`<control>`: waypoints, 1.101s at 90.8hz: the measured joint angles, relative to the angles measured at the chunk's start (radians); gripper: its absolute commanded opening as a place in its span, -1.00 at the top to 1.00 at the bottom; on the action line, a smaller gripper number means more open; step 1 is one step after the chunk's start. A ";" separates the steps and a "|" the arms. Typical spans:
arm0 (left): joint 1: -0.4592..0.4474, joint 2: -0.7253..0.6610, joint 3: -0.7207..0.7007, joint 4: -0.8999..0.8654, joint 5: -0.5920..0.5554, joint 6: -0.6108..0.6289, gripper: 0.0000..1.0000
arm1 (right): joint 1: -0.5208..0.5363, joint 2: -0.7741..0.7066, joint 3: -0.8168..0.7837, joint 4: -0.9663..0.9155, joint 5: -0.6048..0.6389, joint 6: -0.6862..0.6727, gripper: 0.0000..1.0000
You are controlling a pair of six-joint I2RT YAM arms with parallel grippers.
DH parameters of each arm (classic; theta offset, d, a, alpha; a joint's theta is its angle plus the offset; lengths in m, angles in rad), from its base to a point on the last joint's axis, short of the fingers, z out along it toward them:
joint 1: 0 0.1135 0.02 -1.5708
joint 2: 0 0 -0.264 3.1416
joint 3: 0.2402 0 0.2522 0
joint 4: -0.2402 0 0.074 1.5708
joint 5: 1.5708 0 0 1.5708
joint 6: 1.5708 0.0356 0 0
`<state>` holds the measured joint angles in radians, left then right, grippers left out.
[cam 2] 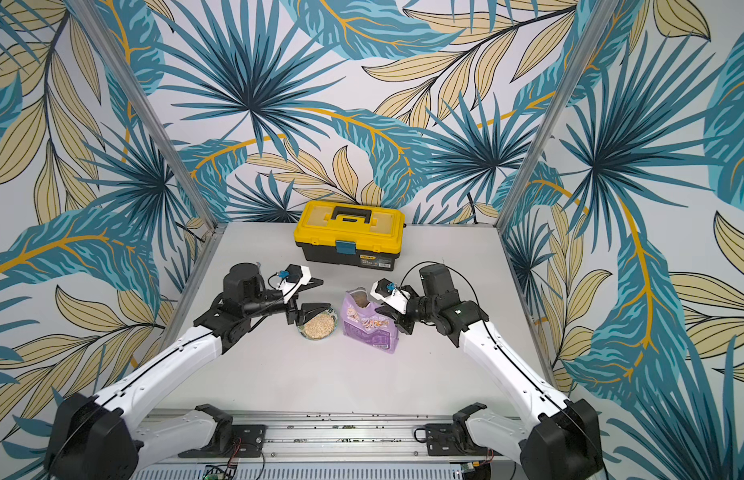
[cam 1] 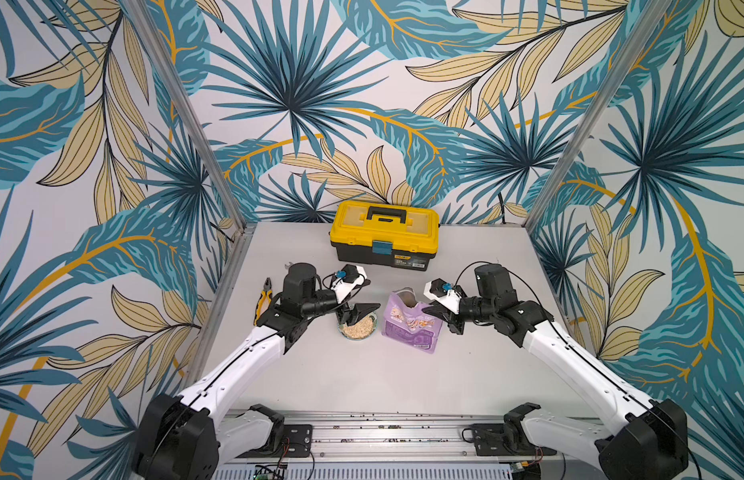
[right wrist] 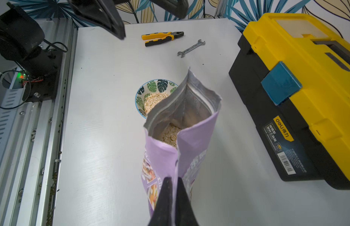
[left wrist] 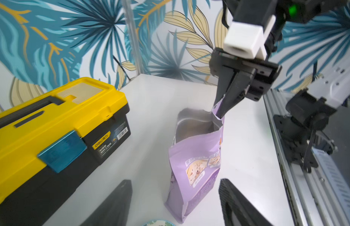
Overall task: Pour the oats into the breakfast bowl
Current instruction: Close the oats bag at the center of the board.
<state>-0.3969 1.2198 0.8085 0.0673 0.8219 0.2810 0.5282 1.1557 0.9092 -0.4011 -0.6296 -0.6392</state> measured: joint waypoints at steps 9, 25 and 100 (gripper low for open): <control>-0.019 0.101 0.055 0.003 0.034 0.041 -0.25 | 0.000 0.000 0.004 -0.016 -0.013 -0.024 1.00; -0.050 0.225 0.126 0.007 0.067 0.079 -0.21 | 0.000 0.001 0.013 -0.042 -0.027 -0.042 1.00; -0.122 0.264 0.166 -0.092 0.085 0.135 1.00 | -0.084 0.006 0.044 -0.103 0.023 -0.027 1.00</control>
<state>-0.5194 1.4834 0.9749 -0.0246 0.9066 0.4156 0.4438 1.1614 0.9535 -0.5041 -0.6071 -0.6666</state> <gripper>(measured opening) 0.049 0.064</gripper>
